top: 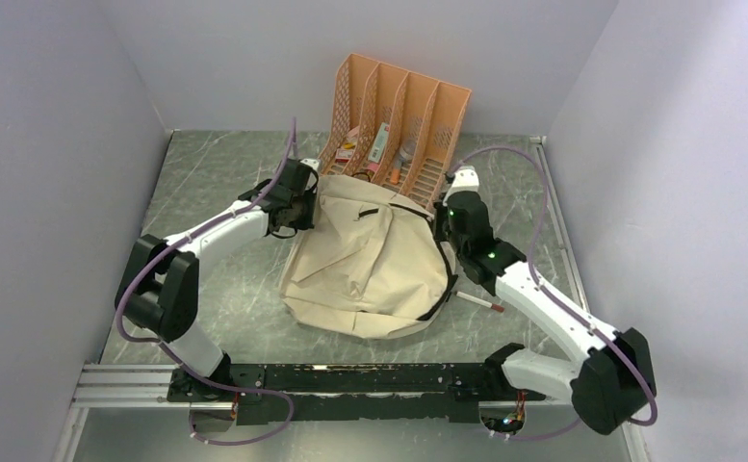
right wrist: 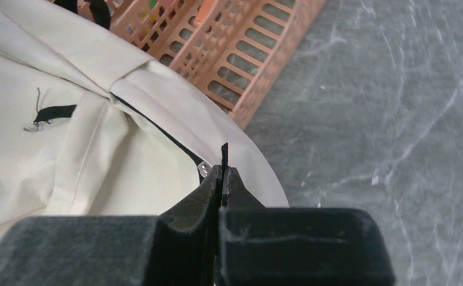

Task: Pack the student bag
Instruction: Zip the student bag at the center of the board.

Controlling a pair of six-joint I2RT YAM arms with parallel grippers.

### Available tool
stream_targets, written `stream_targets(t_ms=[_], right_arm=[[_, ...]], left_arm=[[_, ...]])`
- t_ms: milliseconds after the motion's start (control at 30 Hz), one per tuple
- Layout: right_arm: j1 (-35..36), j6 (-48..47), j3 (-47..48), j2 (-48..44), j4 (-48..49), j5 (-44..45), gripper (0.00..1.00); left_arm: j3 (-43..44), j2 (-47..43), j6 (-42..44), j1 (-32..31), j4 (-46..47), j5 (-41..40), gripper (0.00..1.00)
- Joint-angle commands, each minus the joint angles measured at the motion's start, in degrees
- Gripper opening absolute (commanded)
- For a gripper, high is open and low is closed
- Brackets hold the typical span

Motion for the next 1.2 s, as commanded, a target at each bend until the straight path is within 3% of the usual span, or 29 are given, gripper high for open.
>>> stream_targets(t_ms=[0,333,567,800,1167], right_arm=[[-0.5,9.2,-3.2,-6.0,-4.6,8.5,0.00],[-0.5,23.7,-9.3,-16.6,-16.1,8.0,0.00],[-0.5,19.0,-11.4,-24.4,-6.2,3.1,0.00],[-0.5,9.6,-3.5,-21.7,0.8,-0.2,0.00],[-0.6,4.6,10.8,-9.3,7.5,-7.4,0.00]], left_arm=[[2.2,1.1,0.6,2.6,-0.9,-7.3,0.05],[2.1,1.1,-0.3,3.8,-1.6,-9.3,0.05],[0.4,-1.9,0.6,4.0,1.2,-3.4,0.05],[-1.5,-10.3,-1.6,4.3,-1.4,-2.6,0.05],[-0.7,-22.3,-8.2,6.4,-18.2,-9.7,0.05]])
